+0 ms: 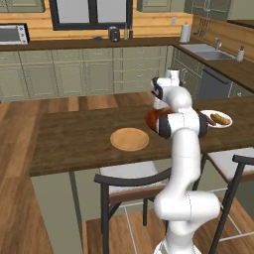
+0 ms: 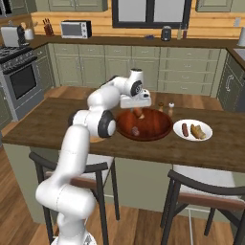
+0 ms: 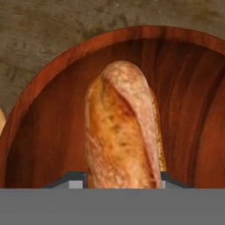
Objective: Place one bun and one sausage from the bowl on each plate.
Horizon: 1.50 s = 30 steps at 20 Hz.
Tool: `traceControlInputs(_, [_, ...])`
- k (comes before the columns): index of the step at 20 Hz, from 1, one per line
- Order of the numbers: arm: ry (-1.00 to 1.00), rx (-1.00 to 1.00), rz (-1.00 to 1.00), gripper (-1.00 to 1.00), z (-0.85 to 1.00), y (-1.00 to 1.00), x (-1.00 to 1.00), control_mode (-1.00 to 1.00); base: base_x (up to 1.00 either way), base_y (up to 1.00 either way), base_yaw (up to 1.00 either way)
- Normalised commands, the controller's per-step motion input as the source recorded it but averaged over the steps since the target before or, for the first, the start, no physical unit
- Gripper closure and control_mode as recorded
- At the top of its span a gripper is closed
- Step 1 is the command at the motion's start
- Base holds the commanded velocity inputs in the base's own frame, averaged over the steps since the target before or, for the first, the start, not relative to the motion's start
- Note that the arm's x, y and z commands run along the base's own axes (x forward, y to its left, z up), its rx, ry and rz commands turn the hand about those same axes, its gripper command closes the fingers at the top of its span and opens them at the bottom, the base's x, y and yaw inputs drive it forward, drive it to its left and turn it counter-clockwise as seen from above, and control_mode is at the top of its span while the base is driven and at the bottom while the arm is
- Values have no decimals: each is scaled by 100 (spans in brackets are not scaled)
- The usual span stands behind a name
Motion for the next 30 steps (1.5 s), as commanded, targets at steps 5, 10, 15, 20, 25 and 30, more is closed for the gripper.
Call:
traceControlInputs(5, [-51, -2, 0, 100, 24, 28, -100, -100, 0, 0, 0])
traceControlInputs(10, [-2, 1, 0, 100, 72, 91, -99, -100, 0, 0, 0])
traceControlInputs(15, [8, 0, 0, 100, 89, 100, -82, -100, 0, 0, 0])
traceControlInputs(20, [-5, -7, 0, 100, 0, 97, -24, -100, 0, 0, 0])
traceControlInputs(25, [11, 0, -3, 100, -1, 90, -20, -100, 0, 0, 0])
traceControlInputs(30, [16, 0, -3, 100, -23, 50, -6, -100, 0, 0, 0])
